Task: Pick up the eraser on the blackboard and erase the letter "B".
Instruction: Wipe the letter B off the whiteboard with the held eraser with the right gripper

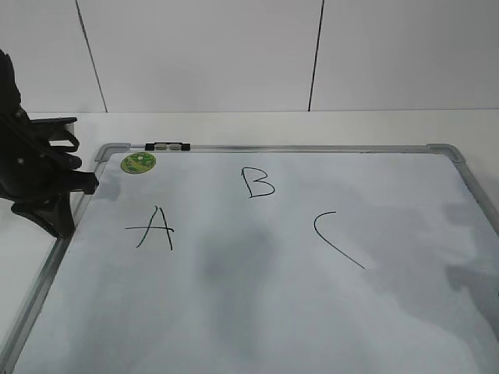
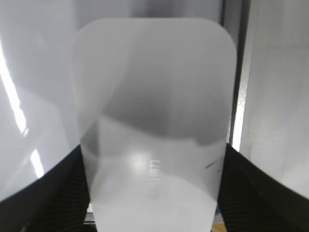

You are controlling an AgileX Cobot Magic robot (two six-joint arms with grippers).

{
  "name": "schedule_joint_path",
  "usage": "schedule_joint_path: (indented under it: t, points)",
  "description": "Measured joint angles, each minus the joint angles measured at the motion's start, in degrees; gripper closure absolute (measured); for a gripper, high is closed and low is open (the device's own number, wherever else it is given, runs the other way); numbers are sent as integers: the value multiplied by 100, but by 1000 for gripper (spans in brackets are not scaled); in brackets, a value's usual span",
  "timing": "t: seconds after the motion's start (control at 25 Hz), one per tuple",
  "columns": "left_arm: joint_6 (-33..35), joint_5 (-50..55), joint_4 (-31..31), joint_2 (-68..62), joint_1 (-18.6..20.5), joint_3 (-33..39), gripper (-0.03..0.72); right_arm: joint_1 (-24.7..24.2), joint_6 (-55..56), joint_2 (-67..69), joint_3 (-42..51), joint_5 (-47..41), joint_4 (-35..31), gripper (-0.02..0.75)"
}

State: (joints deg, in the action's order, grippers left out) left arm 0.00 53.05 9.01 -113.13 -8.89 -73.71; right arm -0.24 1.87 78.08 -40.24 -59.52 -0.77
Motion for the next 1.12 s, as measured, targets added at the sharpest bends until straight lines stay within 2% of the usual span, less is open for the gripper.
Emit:
schedule_joint_path:
  t: [0.36,0.64,0.88,1.12]
  points:
    - [0,0,0,0,0,0,668,0,-19,2,-1480,-521,-642,183]
    - [0,0,0,0,0,0,668,72,-61,393,-2422,-994,-780,183]
    - [0,10,0,0,0,-9,668,802,-87,1208,-3223,-1057,-780,183]
    - [0,43,0,0,0,-9,668,1548,67,2378,-4423,-1057,-788,183]
